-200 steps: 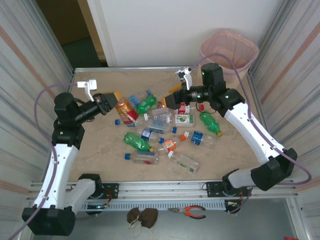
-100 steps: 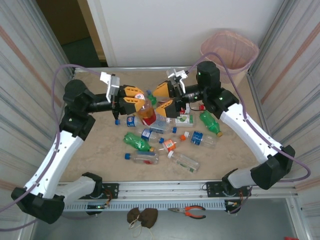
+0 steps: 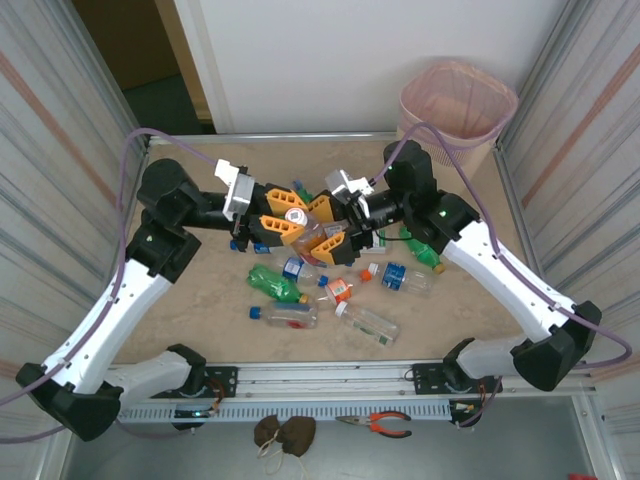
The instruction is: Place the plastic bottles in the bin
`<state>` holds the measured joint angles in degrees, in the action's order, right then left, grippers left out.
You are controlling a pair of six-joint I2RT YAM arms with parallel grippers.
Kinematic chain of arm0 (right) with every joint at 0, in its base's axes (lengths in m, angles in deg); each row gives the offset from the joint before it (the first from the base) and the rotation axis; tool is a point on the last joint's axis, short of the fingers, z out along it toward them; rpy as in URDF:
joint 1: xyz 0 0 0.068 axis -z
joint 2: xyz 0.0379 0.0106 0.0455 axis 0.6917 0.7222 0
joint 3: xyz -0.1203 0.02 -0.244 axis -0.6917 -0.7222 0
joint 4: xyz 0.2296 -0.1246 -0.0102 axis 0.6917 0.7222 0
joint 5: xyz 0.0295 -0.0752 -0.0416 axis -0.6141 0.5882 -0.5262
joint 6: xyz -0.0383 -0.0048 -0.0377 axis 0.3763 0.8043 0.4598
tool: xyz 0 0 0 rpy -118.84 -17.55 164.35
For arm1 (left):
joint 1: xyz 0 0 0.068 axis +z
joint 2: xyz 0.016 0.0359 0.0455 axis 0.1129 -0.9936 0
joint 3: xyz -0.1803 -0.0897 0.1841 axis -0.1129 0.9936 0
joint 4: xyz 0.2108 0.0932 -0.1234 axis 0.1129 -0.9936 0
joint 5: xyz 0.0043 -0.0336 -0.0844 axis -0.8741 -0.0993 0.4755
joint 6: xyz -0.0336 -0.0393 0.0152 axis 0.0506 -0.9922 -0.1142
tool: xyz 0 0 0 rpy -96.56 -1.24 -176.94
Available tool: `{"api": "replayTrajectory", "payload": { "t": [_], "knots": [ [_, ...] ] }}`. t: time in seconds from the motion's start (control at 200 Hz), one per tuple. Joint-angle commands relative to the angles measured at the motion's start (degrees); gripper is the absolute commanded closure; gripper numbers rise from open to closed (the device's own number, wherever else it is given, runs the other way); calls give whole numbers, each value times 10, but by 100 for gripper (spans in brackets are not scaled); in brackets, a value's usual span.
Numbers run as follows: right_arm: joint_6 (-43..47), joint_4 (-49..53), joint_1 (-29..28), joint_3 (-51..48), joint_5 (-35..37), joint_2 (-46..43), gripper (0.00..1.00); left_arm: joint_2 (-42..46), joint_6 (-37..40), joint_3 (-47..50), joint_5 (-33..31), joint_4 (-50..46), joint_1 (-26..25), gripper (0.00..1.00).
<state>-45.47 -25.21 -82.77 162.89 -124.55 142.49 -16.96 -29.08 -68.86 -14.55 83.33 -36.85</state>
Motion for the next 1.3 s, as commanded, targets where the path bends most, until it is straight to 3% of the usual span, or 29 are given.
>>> {"api": "replayTrajectory", "payload": {
  "t": [0.0,0.22,0.296,0.381,0.466,0.581,0.807,0.922,1.147,1.293],
  "knots": [
    [15,16,-6,-4,-19,-30,34,9,17,-12,-13,12,-6,95],
    [-7,10,-8,-7,-20,-47,39,15,1,-16,-38,10,-14,81],
    [-12,9,-9,-7,-12,-54,41,20,-2,-13,-49,9,-15,70],
    [-16,8,-6,-10,5,-61,43,26,-2,-7,-77,12,-15,50],
    [-19,9,0,-13,22,-66,45,36,1,2,-108,9,-15,42],
    [-21,2,14,-23,61,-82,47,60,21,22,-163,-5,-15,38],
    [-76,-28,77,-27,181,-92,47,110,49,59,-388,-82,-15,33],
    [-117,-28,133,-7,239,-72,50,116,49,74,-467,-115,-15,32],
    [-222,-7,236,68,427,9,51,97,44,88,-491,-151,-15,33],
    [-339,6,325,135,470,85,53,92,39,104,-494,-142,-15,33]
  ]
}}
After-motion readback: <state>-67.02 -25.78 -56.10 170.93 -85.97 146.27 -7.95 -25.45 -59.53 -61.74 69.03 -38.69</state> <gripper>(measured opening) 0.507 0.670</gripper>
